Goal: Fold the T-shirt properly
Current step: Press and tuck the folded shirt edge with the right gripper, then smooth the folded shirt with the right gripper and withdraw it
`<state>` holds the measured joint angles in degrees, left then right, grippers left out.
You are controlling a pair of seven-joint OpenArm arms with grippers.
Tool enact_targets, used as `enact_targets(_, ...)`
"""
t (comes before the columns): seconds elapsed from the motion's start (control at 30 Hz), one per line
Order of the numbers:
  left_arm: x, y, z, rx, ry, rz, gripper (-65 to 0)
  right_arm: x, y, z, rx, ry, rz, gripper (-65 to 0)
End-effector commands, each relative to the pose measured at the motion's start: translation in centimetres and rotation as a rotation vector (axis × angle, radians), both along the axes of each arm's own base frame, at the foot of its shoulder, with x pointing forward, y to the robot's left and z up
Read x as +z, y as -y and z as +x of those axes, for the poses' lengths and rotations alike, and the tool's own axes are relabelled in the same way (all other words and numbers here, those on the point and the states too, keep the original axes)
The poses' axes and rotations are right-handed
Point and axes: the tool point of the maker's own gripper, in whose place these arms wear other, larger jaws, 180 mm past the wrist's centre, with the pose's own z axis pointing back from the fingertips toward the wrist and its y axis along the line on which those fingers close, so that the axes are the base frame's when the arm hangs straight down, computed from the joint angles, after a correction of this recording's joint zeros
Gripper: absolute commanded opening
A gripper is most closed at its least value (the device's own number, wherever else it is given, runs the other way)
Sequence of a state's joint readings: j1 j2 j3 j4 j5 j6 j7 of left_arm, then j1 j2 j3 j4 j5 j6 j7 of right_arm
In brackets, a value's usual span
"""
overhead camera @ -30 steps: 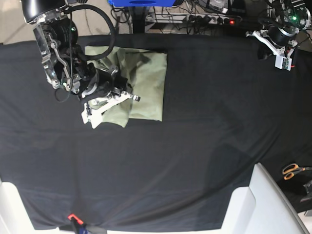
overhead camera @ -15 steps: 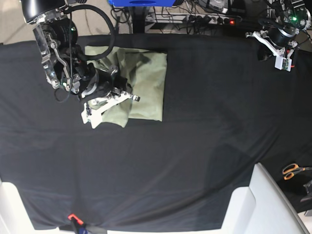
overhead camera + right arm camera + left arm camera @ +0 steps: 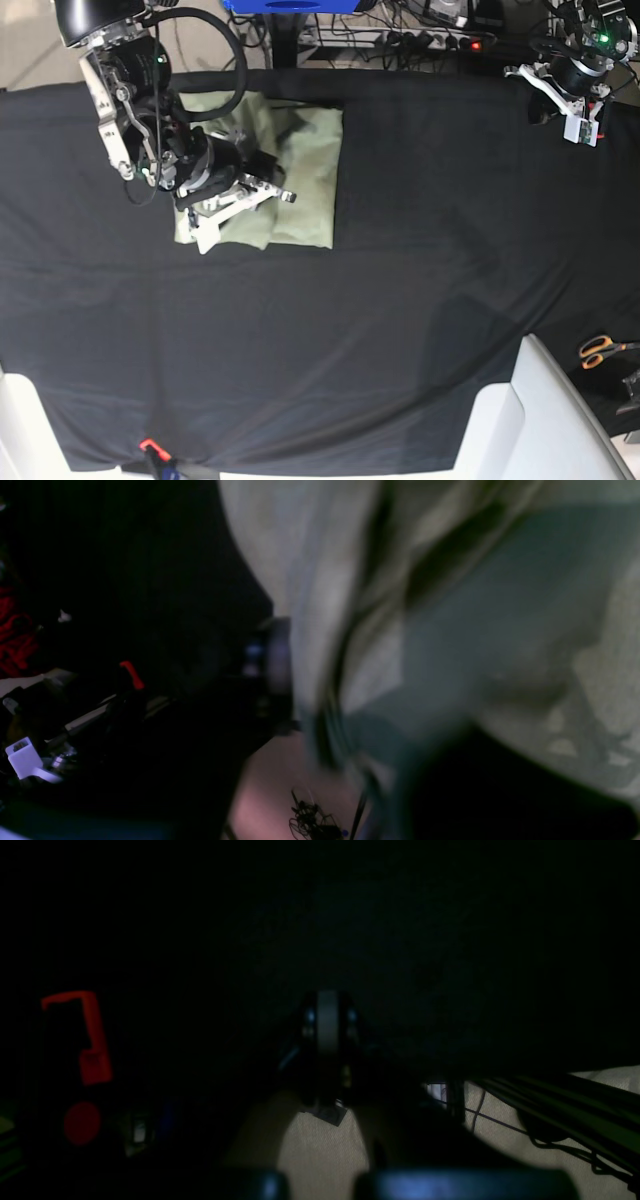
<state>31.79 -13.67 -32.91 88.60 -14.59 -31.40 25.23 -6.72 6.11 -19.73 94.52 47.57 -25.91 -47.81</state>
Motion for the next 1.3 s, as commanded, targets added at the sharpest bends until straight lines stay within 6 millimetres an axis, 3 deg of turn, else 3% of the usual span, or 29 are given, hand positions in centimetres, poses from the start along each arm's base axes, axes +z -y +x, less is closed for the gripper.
enact_targets(0.0, 0.9, -0.5, 0.5, -0.005, 0.029, 0.015, -65.0, 1.0, -0.2, 0.8, 0.0, 0.038, 0.016, -41.1)
enact_targets(0.1, 0.9, -0.5, 0.5, -0.005, 0.029, 0.015, -65.0, 1.1, -0.5, 0.9, 0.002, 0.038, 0.023, -33.6)
enact_targets(0.3, 0.9, -0.5, 0.5, -0.005, 0.03, 0.015, -65.0, 1.4, -0.9, 1.1, 0.008, 0.042, 0.035, -32.9)
enact_targets(0.53, 1.1, -0.6, 1.0, -0.007, 0.039, 0.017, -65.0, 2.8, -5.8, 1.0, 0.226, 0.119, 0.054, -32.9)
enact_targets(0.73, 0.7, -1.1, 0.8, 0.007, 0.031, 0.017, -65.0, 2.4, -8.3, 0.4, 0.355, 0.123, 0.025, -32.9)
enact_targets(0.87, 0.8, -1.2, 0.9, 0.002, 0.03, 0.021, -65.0, 2.5, -8.6, 0.1, 0.388, 0.109, 0.022, -32.9)
enact_targets(0.97, 0.8, -1.1, 0.9, 0.0, 0.03, 0.02, -65.0, 4.5, -8.6, 0.8, 0.404, 0.171, 0.029, -32.9)
enact_targets(1.07, 0.8, -1.1, 0.9, 0.0, 0.031, 0.019, -65.0, 5.9, -6.9, 1.3, 0.403, 0.225, 0.011, -32.9)
enact_targets(1.17, 0.8, -1.1, 1.0, 0.0, 0.032, 0.019, -65.0, 4.8, -4.6, 0.1, 0.378, 0.187, -0.013, -34.1)
enact_targets(1.27, 0.8, -1.1, 1.0, 0.0, 0.034, 0.019, -65.0, 3.2, -3.6, -2.1, 0.349, 0.108, 0.013, -50.3)
